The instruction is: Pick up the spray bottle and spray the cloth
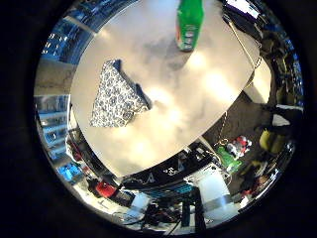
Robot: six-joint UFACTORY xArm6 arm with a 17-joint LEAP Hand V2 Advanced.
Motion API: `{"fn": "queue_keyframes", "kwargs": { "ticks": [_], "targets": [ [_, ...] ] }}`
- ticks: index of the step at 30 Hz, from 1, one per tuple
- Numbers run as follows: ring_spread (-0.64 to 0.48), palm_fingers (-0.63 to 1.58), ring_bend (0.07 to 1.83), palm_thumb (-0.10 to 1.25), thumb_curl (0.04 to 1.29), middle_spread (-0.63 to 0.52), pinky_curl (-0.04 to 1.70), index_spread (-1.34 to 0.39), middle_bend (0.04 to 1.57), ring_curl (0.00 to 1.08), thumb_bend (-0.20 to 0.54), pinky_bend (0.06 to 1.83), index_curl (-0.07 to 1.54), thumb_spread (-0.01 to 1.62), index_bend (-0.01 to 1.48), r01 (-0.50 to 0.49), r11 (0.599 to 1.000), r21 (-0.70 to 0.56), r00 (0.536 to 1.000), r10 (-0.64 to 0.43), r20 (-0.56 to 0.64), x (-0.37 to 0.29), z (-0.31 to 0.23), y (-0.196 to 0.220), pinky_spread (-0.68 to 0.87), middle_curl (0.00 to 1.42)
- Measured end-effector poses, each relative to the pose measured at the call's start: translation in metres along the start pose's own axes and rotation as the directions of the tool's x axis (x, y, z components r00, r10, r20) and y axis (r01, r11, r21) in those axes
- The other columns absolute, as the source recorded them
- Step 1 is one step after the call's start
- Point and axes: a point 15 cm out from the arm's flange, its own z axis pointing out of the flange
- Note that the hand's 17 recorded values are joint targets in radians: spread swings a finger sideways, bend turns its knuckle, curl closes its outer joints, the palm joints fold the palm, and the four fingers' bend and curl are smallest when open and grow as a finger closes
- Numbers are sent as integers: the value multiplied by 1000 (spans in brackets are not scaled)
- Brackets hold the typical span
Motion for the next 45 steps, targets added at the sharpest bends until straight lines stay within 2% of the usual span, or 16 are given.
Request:
{"fn": "queue_keyframes", "kwargs": {
  "ticks": [11, 15, 17, 22, 24, 37, 45],
  "targets": [
    [204, 29, 318, 689, 307, 216, 314, -92, 189, 281, -19, 465, 293, 1082, 162, -156, 970, 185, 988, 154, 23, 56, -51, -53, 429, 313],
    [204, 29, 319, 700, 309, 216, 312, -86, 191, 281, -18, 465, 294, 1084, 161, -174, 955, 241, 985, 173, 26, 72, -75, -63, 432, 314],
    [204, 32, 317, 703, 308, 216, 310, -84, 194, 280, -20, 464, 294, 1085, 161, -171, 952, 254, 985, 170, 27, 75, -83, -63, 434, 317],
    [204, 36, 313, 708, 308, 217, 307, -83, 193, 277, -20, 461, 296, 1087, 161, -231, 951, 208, 973, 231, 23, 107, -63, -22, 435, 322],
    [207, 36, 312, 709, 308, 218, 307, -83, 192, 277, -20, 460, 296, 1087, 161, -235, 948, 217, 972, 236, 21, 115, -64, -18, 435, 324],
    [209, -2, 343, 654, 306, 223, 317, -69, 197, 287, -26, 493, 265, 1067, 149, -291, 915, 280, 956, 289, 51, 138, -75, -32, 432, 336],
    [209, -3, 350, 646, 311, 223, 318, -69, 195, 290, -23, 492, 262, 1060, 151, -281, 919, 277, 959, 276, 60, 138, -70, -31, 432, 340]
  ]
}}
